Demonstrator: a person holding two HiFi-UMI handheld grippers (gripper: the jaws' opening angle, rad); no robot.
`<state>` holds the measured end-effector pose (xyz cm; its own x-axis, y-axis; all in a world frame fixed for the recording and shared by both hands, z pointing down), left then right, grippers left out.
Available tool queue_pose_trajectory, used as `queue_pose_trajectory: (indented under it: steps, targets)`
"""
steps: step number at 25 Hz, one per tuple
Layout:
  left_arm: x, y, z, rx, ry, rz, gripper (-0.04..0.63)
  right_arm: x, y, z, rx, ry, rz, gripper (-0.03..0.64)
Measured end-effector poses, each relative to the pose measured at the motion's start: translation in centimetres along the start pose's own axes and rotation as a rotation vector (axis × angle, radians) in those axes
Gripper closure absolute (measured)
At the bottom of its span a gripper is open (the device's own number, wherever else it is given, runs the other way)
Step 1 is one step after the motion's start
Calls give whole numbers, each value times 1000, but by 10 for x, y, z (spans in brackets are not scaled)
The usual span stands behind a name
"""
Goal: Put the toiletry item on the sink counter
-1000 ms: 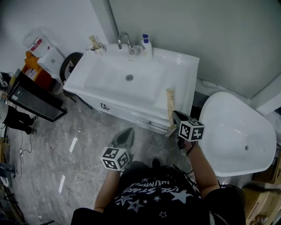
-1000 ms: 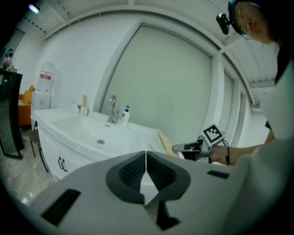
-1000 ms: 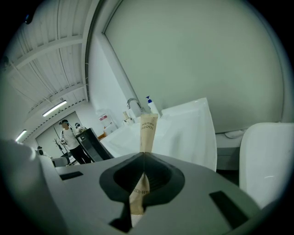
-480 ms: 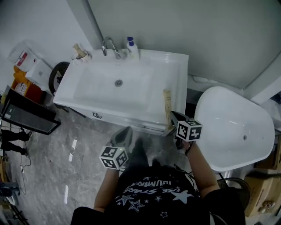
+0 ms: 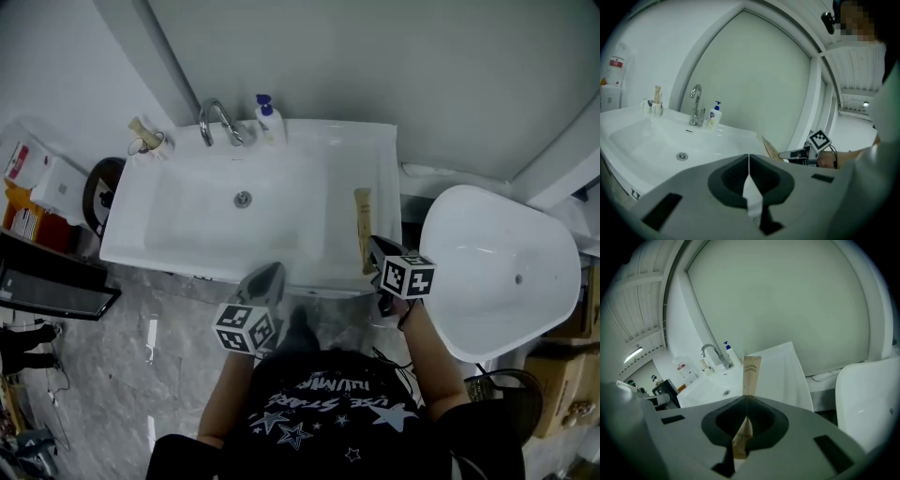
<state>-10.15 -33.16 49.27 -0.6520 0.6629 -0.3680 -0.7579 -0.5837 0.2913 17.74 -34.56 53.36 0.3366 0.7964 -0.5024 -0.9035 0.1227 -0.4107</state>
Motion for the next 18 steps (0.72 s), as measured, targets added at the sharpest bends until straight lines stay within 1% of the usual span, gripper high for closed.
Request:
queue_pose_trajectory:
  steps: [8,11,15,18]
  targets:
    - [-35,45,-24,-21,36,74,574,-34,-4,-10,-49,11,115,598]
    - [-48,60,-29,-18,51,94,575,-44,-6,-13,-68,19,157,598]
    - [-64,73,-35,-44,62,109,575,-58,-10,-15,-105,32,201,598]
    - [-76,82,-39,-41,69,141,574,-68,-11,-17,-115,42,232,598]
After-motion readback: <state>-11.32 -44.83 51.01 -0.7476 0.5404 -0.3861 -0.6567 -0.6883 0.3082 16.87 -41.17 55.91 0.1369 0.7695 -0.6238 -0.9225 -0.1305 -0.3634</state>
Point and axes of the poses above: the fingertips, and each gripper's own axes: x backward along the fingers, y to its left, z out of its underside, the point moved 6 cm from there along x, backward along the fingers, and after that the axes turned 1 degree about -z, right-handed, at the moved point
